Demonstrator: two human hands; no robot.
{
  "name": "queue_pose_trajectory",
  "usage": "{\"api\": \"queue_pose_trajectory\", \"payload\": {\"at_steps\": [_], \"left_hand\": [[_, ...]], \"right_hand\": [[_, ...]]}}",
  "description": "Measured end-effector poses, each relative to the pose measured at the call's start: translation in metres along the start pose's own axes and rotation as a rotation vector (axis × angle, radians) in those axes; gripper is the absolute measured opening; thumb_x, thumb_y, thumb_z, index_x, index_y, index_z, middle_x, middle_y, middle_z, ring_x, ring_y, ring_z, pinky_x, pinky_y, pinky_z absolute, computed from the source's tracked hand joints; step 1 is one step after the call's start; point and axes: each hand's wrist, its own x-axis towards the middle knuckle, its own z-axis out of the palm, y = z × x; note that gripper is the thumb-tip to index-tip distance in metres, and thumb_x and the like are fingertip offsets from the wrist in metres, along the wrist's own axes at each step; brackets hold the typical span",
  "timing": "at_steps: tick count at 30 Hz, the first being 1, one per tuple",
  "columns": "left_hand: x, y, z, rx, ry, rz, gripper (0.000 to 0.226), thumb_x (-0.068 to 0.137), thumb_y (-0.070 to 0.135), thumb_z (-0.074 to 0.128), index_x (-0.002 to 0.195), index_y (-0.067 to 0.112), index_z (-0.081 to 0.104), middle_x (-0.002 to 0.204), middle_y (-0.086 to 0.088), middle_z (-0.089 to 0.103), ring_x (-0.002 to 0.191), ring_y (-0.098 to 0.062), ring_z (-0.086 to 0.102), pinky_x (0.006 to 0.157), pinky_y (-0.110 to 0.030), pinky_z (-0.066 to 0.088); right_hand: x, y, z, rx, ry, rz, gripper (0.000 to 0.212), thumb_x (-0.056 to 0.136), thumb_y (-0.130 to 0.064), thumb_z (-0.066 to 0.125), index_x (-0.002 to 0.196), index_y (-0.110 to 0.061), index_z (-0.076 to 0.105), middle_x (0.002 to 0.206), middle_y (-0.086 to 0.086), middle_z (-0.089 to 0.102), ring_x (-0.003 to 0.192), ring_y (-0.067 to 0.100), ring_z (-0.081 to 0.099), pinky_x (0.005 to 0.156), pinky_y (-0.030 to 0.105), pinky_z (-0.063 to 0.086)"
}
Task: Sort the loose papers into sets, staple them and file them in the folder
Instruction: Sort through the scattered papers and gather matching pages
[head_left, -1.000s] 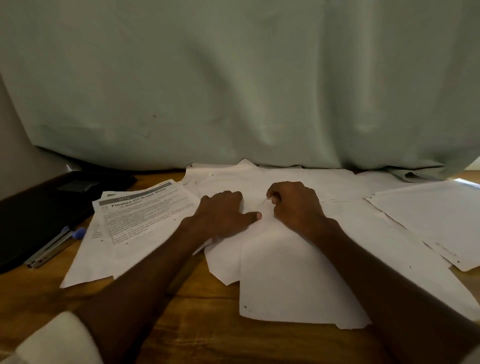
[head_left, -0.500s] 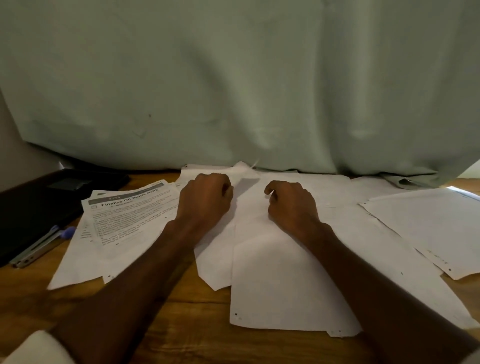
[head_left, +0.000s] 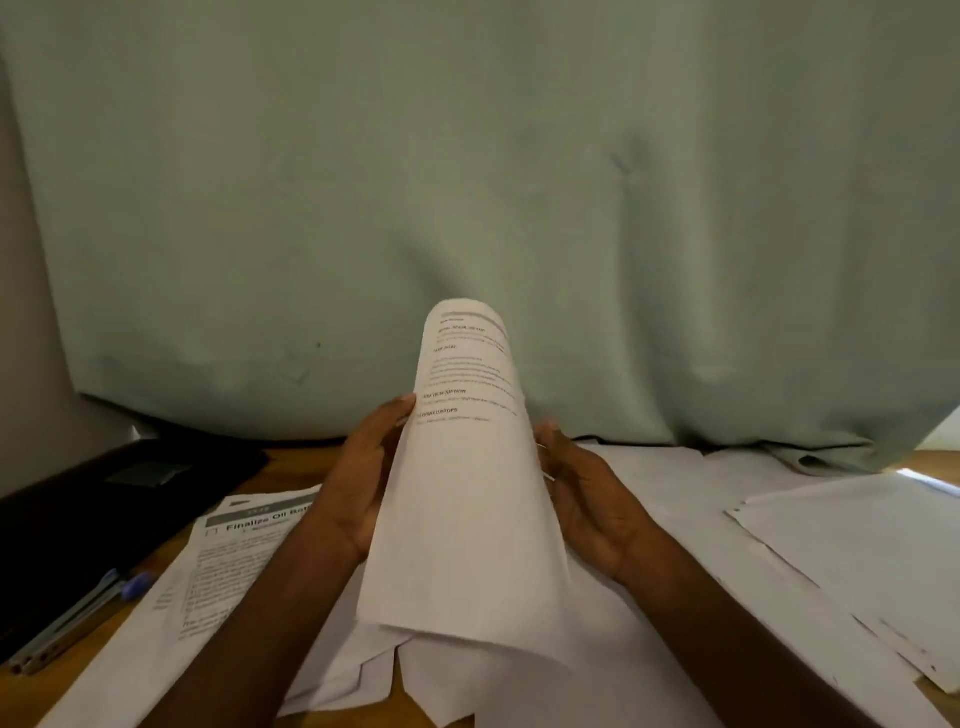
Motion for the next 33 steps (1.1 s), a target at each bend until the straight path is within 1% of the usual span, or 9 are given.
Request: {"api": "queue_pose_trajectory", "payload": {"at_steps": [3,5,8,16,19,22,25,28,33], "left_hand": [[0.005,-0.002,-0.01,0.037,-0.012,-0.035,0.041,0.091,0.035,0.066,0.121,0.009,0.072,0.11,-0.012,0.074,0.095,-0.026,0.072,0.084,-0.037,0.06],[0.007,-0.002,-0.017,0.068,-0.032,-0.032,0.047,0.095,0.044,0.064,0.126,0.01,0.073,0.12,-0.014,0.073,0.106,-0.028,0.072,0.087,-0.04,0.06],[0.009,-0.001,-0.027,0.165,-0.028,0.019,0.044,0.096,0.043,0.069,0.129,0.014,0.072,0.131,-0.017,0.069,0.121,-0.034,0.067,0.095,-0.047,0.059],[0.011,-0.001,-0.032,0.37,0.165,0.09,0.032,0.084,0.015,0.081,0.115,0.008,0.077,0.115,-0.018,0.076,0.103,-0.038,0.074,0.089,-0.049,0.062],[0.011,0.003,-0.037,0.342,0.245,0.088,0.035,0.086,0.013,0.079,0.12,0.006,0.073,0.114,-0.017,0.076,0.104,-0.038,0.074,0.092,-0.051,0.06],[0.011,0.007,-0.042,0.336,0.286,0.037,0.031,0.09,0.008,0.074,0.121,0.004,0.071,0.113,-0.017,0.076,0.102,-0.038,0.074,0.087,-0.049,0.062],[0.012,0.013,-0.052,0.479,0.378,0.061,0.026,0.088,0.0,0.075,0.113,-0.003,0.07,0.1,-0.019,0.078,0.075,-0.026,0.077,0.06,-0.033,0.063],[0.01,0.022,-0.07,0.656,0.43,0.126,0.026,0.085,-0.008,0.075,0.11,-0.008,0.071,0.092,-0.016,0.078,0.063,-0.017,0.075,0.055,-0.023,0.058],[0.007,0.032,-0.104,1.445,0.723,0.135,0.032,0.085,0.009,0.078,0.116,0.003,0.072,0.115,-0.022,0.071,0.103,-0.04,0.066,0.08,-0.037,0.047]], "right_hand": [[-0.002,-0.002,0.0,0.097,0.044,-0.083,0.051,0.084,-0.023,0.077,0.134,-0.015,0.067,0.129,0.009,0.071,0.12,0.028,0.067,0.098,0.042,0.057],[-0.004,-0.006,-0.003,0.042,0.137,-0.154,0.044,0.084,-0.019,0.078,0.127,-0.019,0.07,0.121,0.005,0.075,0.107,0.024,0.072,0.083,0.036,0.061],[-0.005,-0.011,-0.008,-0.079,0.248,-0.225,0.038,0.086,-0.015,0.078,0.123,-0.019,0.071,0.114,0.003,0.077,0.106,0.027,0.073,0.084,0.037,0.061],[-0.006,-0.011,-0.01,-0.146,0.348,-0.268,0.03,0.088,-0.017,0.078,0.117,-0.017,0.073,0.105,0.004,0.079,0.092,0.024,0.076,0.072,0.033,0.062],[-0.005,-0.008,-0.009,-0.218,0.362,-0.227,0.019,0.1,-0.029,0.064,0.111,-0.018,0.075,0.098,0.005,0.079,0.083,0.023,0.077,0.069,0.033,0.061],[-0.003,-0.002,-0.007,-0.447,0.451,-0.226,0.024,0.104,-0.025,0.053,0.106,-0.018,0.075,0.094,0.006,0.079,0.081,0.025,0.076,0.075,0.04,0.059],[0.0,0.004,-0.014,-0.915,0.558,-0.298,0.02,0.097,-0.015,0.056,0.103,-0.021,0.075,0.092,0.0,0.079,0.082,0.018,0.074,0.081,0.037,0.059],[-0.002,0.01,-0.021,-1.298,0.62,-0.266,0.028,0.092,-0.013,0.056,0.106,-0.029,0.074,0.101,-0.005,0.076,0.094,0.02,0.069,0.084,0.032,0.054],[0.001,0.012,-0.033,-1.635,0.591,-0.255,0.04,0.09,-0.009,0.053,0.118,-0.034,0.067,0.118,-0.01,0.072,0.109,0.02,0.064,0.089,0.029,0.041]]}}
